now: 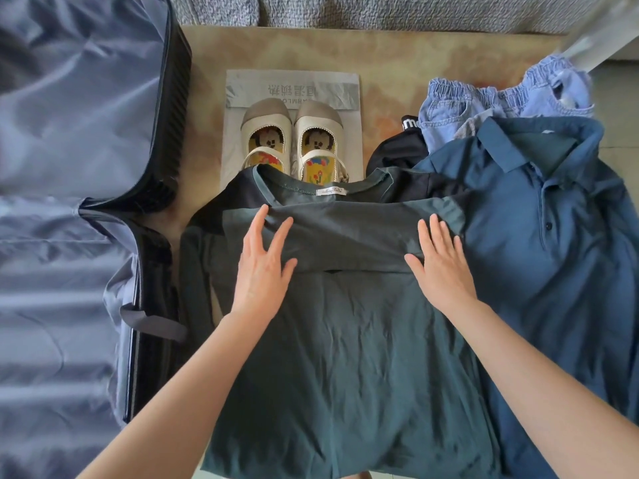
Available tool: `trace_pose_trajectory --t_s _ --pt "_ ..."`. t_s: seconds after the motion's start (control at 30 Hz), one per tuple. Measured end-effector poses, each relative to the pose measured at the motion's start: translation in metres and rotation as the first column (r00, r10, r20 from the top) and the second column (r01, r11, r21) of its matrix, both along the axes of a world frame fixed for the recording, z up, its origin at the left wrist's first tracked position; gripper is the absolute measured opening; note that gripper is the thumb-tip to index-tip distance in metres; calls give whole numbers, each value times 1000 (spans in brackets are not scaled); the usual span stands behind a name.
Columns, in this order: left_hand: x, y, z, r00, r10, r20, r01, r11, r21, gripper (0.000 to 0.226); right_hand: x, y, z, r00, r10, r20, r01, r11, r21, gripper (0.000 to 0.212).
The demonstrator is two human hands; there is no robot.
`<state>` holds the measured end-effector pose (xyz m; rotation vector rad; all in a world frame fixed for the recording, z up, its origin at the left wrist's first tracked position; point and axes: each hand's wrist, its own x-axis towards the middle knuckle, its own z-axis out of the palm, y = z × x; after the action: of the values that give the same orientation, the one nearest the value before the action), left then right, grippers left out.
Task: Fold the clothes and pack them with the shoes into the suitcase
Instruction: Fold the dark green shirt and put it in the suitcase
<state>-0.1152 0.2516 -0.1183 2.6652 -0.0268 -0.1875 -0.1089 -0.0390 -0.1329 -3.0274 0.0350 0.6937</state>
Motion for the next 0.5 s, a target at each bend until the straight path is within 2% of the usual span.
trace_pose_trajectory --t_s 0.13,0.23,0.3,0.4,0.43,0.5 --pt "2 4 3 1000 12 26 -11 999 -38 55 3 14 7 997 -74 28 72 995 66 65" --pt "-4 17 7 985 170 29 -165 977 -135 51 -5 34 18 987 -92 130 65 977 204 64" --pt "-12 30 9 962 273 -18 -273 953 -131 54 -15 52 24 982 -108 155 57 953 298 61" --pt "-34 45 14 889 421 -181 -451 873 -183 54 -43 82 27 973 -169 155 87 898 431 55" --pt "-46 45 16 875 437 -211 -476 856 -203 52 -55 91 26 971 -178 158 86 882 463 53" --pt "-80 40 19 884 408 -227 -448 879 -165 50 -81 109 21 970 -181 164 76 861 504 49"
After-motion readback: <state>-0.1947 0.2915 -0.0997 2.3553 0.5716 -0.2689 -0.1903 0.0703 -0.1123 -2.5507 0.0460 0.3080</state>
